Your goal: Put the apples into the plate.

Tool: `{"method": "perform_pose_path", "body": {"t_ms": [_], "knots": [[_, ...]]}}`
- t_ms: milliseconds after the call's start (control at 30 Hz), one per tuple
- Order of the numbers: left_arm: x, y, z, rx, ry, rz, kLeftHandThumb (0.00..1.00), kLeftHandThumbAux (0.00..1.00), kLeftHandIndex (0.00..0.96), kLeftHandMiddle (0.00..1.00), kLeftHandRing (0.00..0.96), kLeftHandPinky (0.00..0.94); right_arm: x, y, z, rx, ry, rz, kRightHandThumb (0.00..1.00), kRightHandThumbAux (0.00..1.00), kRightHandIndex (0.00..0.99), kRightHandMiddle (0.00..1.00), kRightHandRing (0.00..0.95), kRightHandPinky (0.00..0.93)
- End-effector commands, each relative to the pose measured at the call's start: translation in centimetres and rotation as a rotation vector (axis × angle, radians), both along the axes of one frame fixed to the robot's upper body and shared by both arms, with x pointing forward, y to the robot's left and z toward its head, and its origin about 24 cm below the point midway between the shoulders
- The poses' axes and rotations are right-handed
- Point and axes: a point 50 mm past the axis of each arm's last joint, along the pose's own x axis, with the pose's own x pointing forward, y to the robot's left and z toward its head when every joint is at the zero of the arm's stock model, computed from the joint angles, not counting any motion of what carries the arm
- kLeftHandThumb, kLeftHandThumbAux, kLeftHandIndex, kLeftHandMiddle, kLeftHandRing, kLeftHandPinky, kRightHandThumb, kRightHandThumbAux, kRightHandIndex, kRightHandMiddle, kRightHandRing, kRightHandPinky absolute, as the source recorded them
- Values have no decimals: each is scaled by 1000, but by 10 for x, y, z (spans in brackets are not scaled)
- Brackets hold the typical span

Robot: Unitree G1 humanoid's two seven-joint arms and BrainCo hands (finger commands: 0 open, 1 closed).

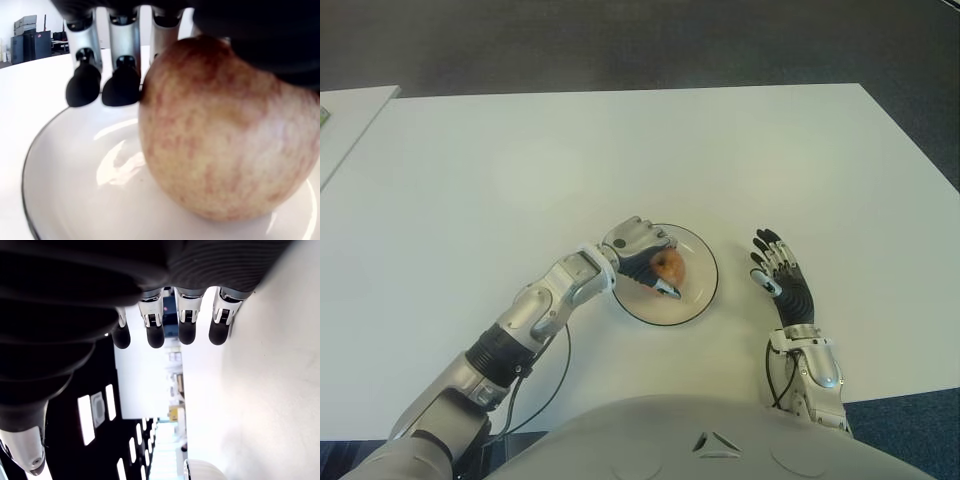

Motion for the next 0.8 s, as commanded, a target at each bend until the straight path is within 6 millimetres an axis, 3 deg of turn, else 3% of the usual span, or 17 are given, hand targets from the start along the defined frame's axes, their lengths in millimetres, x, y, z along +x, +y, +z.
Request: {"method": "perform_pose_path", "body": {"t_ms": [33, 167, 400, 500, 567, 633, 700, 733, 767, 800], "knots": [[-1, 5, -6, 34, 27, 11, 822, 673, 422, 597, 754, 749, -21, 5, -27, 32, 174, -9, 219, 603, 87, 95, 52, 67], [-1, 5, -6, 35, 34, 16, 848, 666, 413, 527, 752, 744, -20, 5, -27, 32, 176, -9, 221, 606, 87, 97, 53, 63], [-2, 6, -5, 6, 32, 16, 855, 664, 411, 511, 750, 739, -19, 6, -27, 39, 176, -12, 227, 611, 87, 105, 60, 74], [-4, 7, 0, -8, 28, 5, 855, 661, 413, 549, 754, 723, -19, 6, -27, 37, 175, -12, 227, 610, 88, 104, 61, 78], [-4, 6, 0, -4, 32, -5, 767, 676, 423, 683, 760, 735, -19, 6, -27, 36, 174, -9, 226, 608, 91, 107, 65, 84], [-4, 6, 0, 4, 40, -13, 734, 683, 423, 704, 735, 721, -19, 6, -28, 37, 171, -7, 224, 609, 91, 108, 68, 86], [-4, 6, 0, 9, 45, -17, 545, 473, 338, 554, 578, 579, -18, 6, -28, 39, 170, -6, 223, 612, 90, 109, 70, 89], [-4, 6, 0, 14, 46, -21, 519, 443, 326, 533, 556, 559, -18, 6, -28, 40, 172, -4, 223, 613, 89, 109, 70, 89], [-4, 5, 0, 18, 47, -23, 447, 394, 253, 406, 414, 428, -18, 6, -28, 40, 174, -2, 221, 614, 88, 109, 71, 90], [-4, 5, 1, 27, 42, -28, 421, 377, 227, 360, 363, 381, -18, 6, -28, 40, 176, -1, 220, 615, 88, 109, 71, 90]]}}
